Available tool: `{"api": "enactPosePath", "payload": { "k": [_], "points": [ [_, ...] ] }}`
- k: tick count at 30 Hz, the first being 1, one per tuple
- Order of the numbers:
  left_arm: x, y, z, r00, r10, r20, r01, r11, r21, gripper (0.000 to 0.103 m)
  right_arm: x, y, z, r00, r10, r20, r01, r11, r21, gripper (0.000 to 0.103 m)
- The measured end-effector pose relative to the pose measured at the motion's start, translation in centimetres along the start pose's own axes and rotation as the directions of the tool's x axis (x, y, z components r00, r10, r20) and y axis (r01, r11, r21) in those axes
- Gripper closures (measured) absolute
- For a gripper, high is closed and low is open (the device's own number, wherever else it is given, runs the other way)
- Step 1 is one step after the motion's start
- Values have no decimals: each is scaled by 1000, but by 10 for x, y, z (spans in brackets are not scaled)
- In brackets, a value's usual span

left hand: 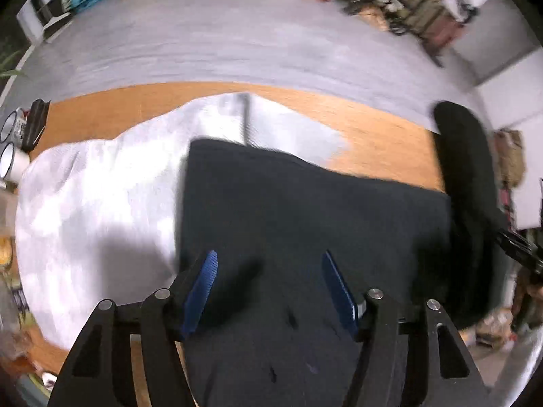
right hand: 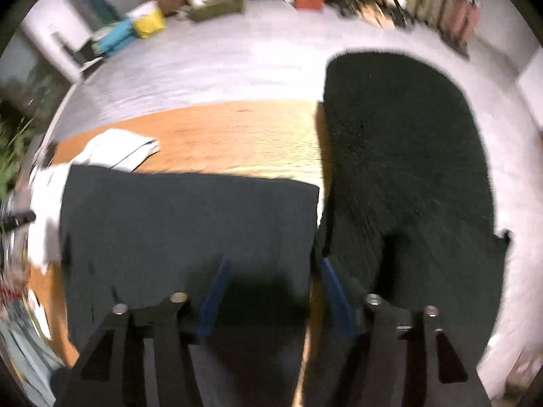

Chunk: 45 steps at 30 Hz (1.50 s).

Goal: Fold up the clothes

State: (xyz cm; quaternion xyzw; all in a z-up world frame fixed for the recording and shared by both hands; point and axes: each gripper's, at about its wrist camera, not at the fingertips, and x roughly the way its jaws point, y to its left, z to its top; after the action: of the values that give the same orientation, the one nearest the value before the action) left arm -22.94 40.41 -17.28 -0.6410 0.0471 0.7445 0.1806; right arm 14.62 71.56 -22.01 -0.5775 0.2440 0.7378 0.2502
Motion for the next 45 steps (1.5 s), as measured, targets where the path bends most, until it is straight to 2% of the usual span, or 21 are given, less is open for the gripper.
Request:
{"api": "enactPosePath", "payload": {
  "k": [5,9,12,15,17,19,20,21,22,24,27,29,31,33,35,36,39,40,41,42,45],
  "points": [
    [35,22,32,1000,-5,-8,5,999,-31,38,87,-1,31,994,-45,-97,49,998,37,49],
    [43,27,39,1000,17,-10,-17,1000,-20,38,118,-18,37,989,-65,-133,71,997,37,48],
    [38,33,41,998,44,35,-43,998,-35,38,129,-22,36,988,-66,-140,71,997,33,49],
    [38,37,49,997,44,70,-40,997,-66,38,136,-21,33,987,-83,-136,85,996,9,61],
    [46,36,50,997,62,49,-59,997,-57,38,139,-20,31,988,-77,-133,78,997,2,71],
    [53,36,51,996,80,31,-78,996,-50,38,143,-19,30,990,-85,-116,85,996,-2,74],
    [55,38,50,996,86,29,-85,995,-51,47,144,-19,30,990,-89,-106,89,996,-4,80],
    [57,37,49,996,87,28,-85,995,-47,61,146,-20,29,990,-99,-99,99,995,-4,94],
    [58,36,47,996,84,25,-83,996,-31,76,144,-20,29,991,-105,-86,105,994,-5,99],
    [54,34,45,995,89,36,-89,996,-11,82,140,-21,28,992,-115,-56,114,993,-9,99],
    [44,41,50,997,60,49,-58,997,-52,84,127,-21,31,993,-117,-6,117,993,-12,100],
    [34,45,55,994,42,99,-34,996,-82,85,117,-21,34,993,-112,28,112,994,-14,100],
    [8,57,61,976,65,205,-39,991,-129,85,109,-22,39,992,-113,63,113,994,-9,100],
    [-8,71,67,961,93,262,-47,983,-176,85,102,-23,44,988,-111,106,112,994,-2,100],
    [-11,83,72,963,84,256,-31,978,-205,85,99,-22,48,985,-105,138,105,994,4,100],
    [-6,86,72,972,62,228,-14,979,-204,85,101,-22,48,985,-102,139,102,995,7,100],
    [9,87,68,989,20,143,5,984,-177,83,114,-25,44,989,-134,65,132,991,27,97],
    [12,86,67,991,26,132,-4,986,-165,82,118,-25,42,989,-145,37,145,989,21,91],
    [15,85,66,992,31,121,-12,988,-153,81,120,-27,38,987,-156,27,155,988,16,72],
    [18,84,64,993,37,110,-21,990,-140,80,121,-29,34,986,-165,23,165,986,13,61],
    [27,85,67,996,14,93,1,988,-157,75,123,-34,30,986,-164,15,164,986,13,63]
  ]
}}
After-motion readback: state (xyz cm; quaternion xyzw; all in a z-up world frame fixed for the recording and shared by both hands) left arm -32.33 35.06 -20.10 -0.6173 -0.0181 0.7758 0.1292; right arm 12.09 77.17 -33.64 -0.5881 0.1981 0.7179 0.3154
